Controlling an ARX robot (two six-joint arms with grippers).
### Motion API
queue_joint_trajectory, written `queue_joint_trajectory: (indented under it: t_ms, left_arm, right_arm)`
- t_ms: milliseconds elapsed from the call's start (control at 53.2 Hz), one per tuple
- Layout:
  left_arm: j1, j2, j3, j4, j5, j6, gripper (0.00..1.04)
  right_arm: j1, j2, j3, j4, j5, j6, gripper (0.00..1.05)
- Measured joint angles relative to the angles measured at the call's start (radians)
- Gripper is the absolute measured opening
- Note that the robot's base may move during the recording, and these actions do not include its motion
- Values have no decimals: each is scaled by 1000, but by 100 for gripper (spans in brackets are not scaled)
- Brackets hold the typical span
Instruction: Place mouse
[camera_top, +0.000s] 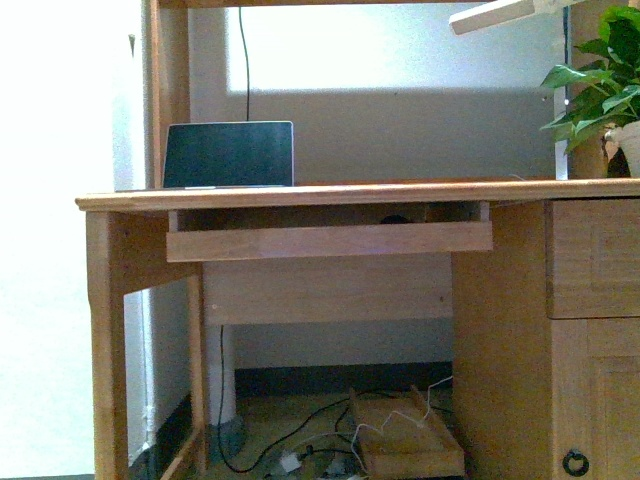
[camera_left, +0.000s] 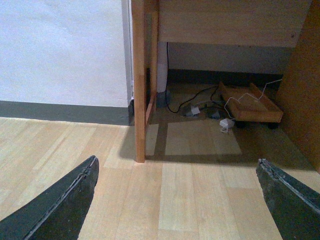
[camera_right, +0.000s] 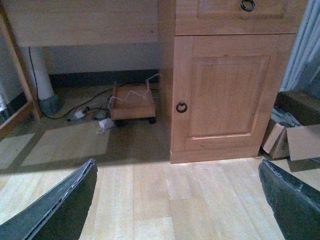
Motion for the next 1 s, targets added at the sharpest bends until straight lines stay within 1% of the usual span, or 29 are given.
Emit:
queue_joint_trajectory:
  t_ms: [997]
  left_arm:
    - [0,0,0,0,0,0,97]
  right_arm:
    - [0,0,0,0,0,0,97]
